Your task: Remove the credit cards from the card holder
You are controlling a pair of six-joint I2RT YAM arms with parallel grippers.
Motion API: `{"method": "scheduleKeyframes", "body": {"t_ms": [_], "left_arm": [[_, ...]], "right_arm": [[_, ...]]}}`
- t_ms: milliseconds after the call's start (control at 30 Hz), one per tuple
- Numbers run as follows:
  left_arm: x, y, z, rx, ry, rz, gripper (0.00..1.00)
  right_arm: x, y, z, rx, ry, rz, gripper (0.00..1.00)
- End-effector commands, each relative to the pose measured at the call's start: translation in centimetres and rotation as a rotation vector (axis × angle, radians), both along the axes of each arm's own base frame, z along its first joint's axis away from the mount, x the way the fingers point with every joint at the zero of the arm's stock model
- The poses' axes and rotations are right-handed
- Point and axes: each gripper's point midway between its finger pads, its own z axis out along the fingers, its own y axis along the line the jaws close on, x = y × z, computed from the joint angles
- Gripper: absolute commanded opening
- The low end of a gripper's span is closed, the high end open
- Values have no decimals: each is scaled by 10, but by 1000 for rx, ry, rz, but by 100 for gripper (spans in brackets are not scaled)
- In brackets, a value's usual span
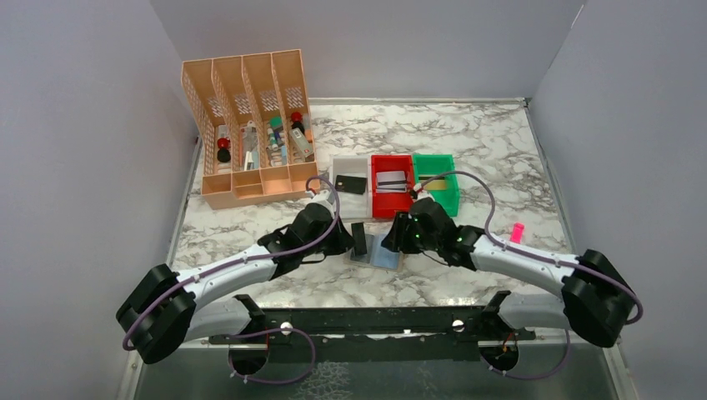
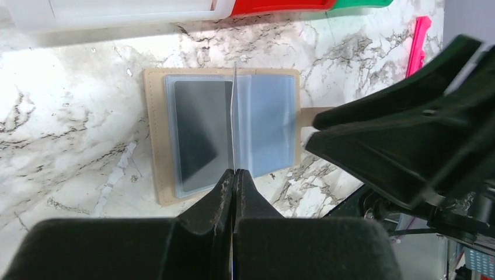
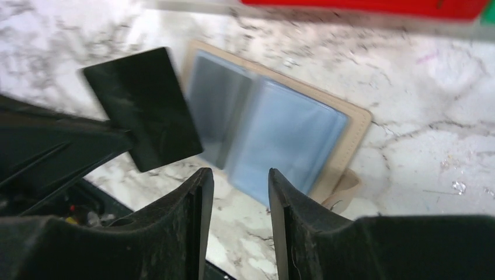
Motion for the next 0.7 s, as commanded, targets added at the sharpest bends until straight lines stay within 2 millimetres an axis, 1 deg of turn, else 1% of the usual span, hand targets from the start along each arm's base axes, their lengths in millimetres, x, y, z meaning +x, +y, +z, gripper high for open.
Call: {"method": "scheduleKeyframes", "body": {"t_ms": [0, 67, 100, 133, 167, 267, 400, 533, 600, 667], "left_arm": [[6, 3, 8, 15, -54, 0, 0], [6, 2, 10, 12, -62, -9, 0], [7, 2, 11, 13, -67, -10, 0], [7, 2, 12, 10, -73, -12, 0], [7, 2, 13, 7, -81, -11, 0], [9, 9, 15, 10, -106, 17, 0], [14, 25, 17, 24, -140, 96, 0], [17, 31, 27, 36, -203, 73, 0], [19, 36, 28, 44, -203, 53, 0], [22, 38, 32, 1, -196, 20, 0]], "right_arm": [[4, 11, 38, 122, -135, 58, 49], [5, 11, 47, 168, -171, 43, 56], [6, 11, 50, 190, -188, 34, 65], [6, 10, 51, 208, -201, 24, 71], [7, 10, 54, 228, -220, 17, 74], [8, 10, 59, 273, -258, 15, 75], [7, 8, 60, 278, -299, 31, 74], [7, 6, 58, 250, -277, 28, 72], [6, 10, 61, 283, -271, 50, 72], [4, 15, 62, 339, -245, 87, 72]]}}
